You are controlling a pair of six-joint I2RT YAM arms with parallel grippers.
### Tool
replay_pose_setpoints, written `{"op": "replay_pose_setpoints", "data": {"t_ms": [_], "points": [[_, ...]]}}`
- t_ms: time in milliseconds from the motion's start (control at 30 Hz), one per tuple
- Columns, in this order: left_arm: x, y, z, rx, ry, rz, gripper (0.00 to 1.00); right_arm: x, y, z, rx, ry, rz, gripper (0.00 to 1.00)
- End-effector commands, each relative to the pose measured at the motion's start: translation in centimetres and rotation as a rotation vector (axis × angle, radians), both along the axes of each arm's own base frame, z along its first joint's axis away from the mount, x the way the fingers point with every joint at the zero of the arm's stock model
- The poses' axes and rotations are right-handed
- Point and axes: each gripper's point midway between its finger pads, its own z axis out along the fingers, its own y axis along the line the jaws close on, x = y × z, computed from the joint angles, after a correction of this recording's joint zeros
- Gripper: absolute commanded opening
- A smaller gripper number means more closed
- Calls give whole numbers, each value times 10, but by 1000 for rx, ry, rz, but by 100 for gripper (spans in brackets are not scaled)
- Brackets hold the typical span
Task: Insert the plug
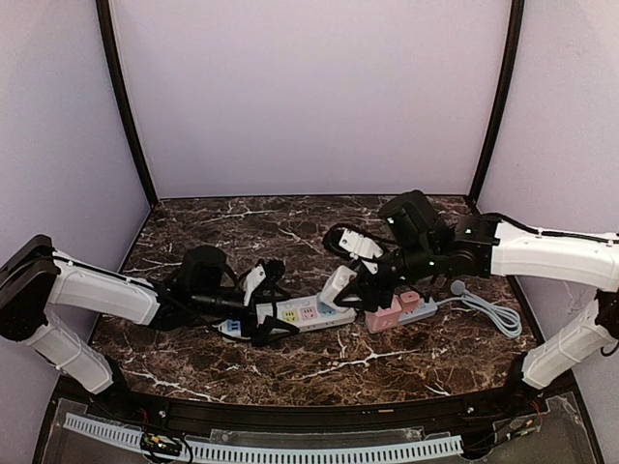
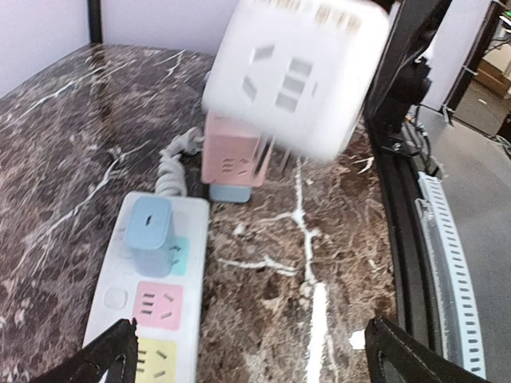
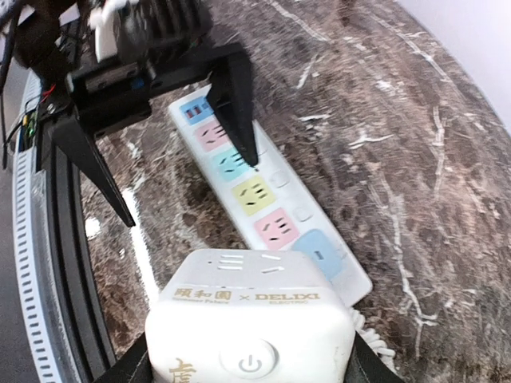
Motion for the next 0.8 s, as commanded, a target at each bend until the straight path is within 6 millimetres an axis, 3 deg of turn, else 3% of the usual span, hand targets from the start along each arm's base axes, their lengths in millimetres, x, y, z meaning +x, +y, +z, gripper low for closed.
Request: {"op": "replay_pose_setpoints", "data": {"t_ms": [0,133,267,767], "points": [[27,23,-43,212,15,182,99,42,-21,46,141,-134,-212,0],[39,32,-63,345,30,237,99,55,-44,60,201,-137,-298,0],[43,38,-75,467,57,242,98,55,-55,62,227,-128,-310,0],[68,39,-107,681,46,215,97,41,-50,72,291,-100,-234,0]]}}
